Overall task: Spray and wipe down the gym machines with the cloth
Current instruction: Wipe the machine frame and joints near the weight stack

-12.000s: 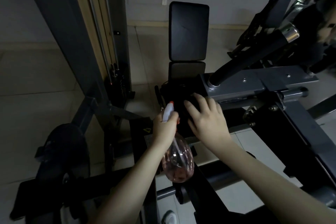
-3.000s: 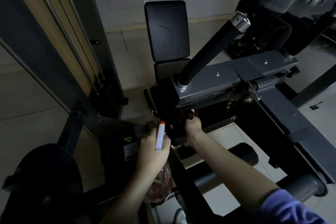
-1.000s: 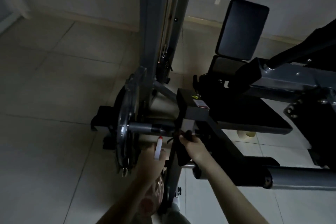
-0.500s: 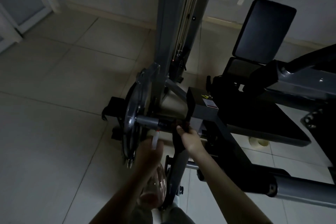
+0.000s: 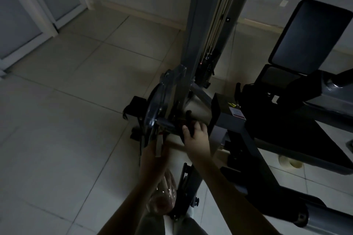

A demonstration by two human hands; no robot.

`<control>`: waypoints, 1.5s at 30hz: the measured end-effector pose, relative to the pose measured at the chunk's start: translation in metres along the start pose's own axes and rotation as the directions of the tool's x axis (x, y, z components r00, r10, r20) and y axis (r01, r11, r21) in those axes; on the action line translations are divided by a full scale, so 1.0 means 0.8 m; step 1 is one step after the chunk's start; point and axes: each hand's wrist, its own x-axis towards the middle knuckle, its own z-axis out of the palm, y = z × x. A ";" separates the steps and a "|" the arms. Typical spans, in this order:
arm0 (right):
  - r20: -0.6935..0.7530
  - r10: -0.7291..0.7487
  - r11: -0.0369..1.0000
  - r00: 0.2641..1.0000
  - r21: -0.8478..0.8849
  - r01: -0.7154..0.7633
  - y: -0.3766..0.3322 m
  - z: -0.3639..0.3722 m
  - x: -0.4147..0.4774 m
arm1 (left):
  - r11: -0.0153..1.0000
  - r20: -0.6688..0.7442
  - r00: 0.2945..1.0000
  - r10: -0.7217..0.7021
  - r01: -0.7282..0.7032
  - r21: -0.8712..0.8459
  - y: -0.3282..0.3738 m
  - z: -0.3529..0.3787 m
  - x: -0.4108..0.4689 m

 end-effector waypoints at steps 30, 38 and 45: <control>0.556 0.105 0.975 0.824 -0.223 0.026 -0.008 -0.007 0.097 | 0.998 0.095 0.994 0.056 -0.056 -0.006 -0.002 -0.017 0.002; 0.320 -0.152 0.827 0.935 -0.477 0.298 0.006 0.020 0.065 | 0.999 0.120 0.992 0.040 -0.037 -0.031 0.008 -0.012 0.003; 0.468 0.152 0.928 0.870 0.235 -0.288 0.009 -0.034 0.083 | 0.999 0.131 0.991 0.027 -0.020 -0.051 -0.003 -0.016 0.004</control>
